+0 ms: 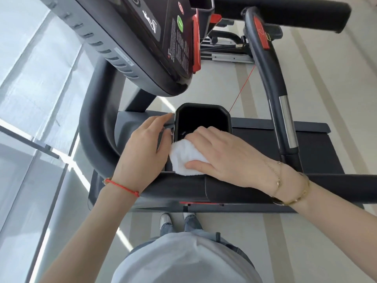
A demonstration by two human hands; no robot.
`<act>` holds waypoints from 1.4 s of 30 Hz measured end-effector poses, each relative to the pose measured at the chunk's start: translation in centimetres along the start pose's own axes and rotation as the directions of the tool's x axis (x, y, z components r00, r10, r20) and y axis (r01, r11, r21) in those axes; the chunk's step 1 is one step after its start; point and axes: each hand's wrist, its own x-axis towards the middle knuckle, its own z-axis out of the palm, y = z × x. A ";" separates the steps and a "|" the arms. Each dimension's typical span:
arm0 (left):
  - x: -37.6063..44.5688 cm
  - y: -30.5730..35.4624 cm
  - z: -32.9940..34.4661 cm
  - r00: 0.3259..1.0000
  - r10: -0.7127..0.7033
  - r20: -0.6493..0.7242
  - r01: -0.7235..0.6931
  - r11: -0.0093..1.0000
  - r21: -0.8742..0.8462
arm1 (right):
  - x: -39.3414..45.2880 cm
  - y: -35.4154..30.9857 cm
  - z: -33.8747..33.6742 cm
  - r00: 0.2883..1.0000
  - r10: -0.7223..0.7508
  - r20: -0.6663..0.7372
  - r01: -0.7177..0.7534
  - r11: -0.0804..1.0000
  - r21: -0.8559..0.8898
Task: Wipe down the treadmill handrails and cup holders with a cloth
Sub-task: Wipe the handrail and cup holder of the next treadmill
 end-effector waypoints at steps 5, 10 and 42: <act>-0.2 0.2 0.0 1.000 0.004 0.014 -0.004 1.000 0.029 | -1.7 1.6 -0.3 0.993 -0.114 -0.045 0.111 0.992 -0.062; -0.3 0.5 -0.2 1.000 0.002 0.014 -0.002 0.999 0.048 | -2.0 3.1 -0.4 0.968 -0.239 -0.075 0.236 0.971 -0.046; 1.6 2.2 2.0 0.992 -0.127 -0.019 0.129 0.986 0.104 | 4.4 7.7 -0.5 0.959 0.277 -0.064 -0.238 0.903 0.357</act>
